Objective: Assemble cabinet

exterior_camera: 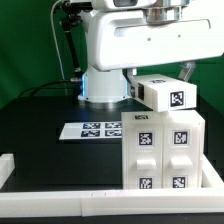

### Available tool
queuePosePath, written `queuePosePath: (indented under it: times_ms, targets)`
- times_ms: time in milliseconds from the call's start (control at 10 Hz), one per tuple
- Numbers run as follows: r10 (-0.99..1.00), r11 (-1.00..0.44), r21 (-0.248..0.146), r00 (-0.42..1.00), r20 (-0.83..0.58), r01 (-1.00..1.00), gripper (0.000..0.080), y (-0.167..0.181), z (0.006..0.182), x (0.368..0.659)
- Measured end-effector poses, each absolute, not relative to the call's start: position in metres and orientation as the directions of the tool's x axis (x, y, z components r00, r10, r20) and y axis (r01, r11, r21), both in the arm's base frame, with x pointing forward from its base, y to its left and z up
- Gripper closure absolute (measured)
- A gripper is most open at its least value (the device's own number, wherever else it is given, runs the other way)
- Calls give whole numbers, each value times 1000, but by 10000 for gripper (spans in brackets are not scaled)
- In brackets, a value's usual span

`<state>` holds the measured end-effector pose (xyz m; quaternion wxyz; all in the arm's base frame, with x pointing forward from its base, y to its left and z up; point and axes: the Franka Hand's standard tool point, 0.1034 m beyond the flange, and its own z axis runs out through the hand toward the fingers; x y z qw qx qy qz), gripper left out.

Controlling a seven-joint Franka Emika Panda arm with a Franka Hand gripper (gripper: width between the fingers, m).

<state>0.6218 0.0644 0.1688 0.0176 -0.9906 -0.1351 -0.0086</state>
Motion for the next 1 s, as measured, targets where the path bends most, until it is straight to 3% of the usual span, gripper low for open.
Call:
queuePosePath:
  times_ms: [500,1000]
  targets:
    - [272,-961,-33,961,56,274,240,76,156,623]
    - [270,-962,-19,960,72,272,250,70,178,597]
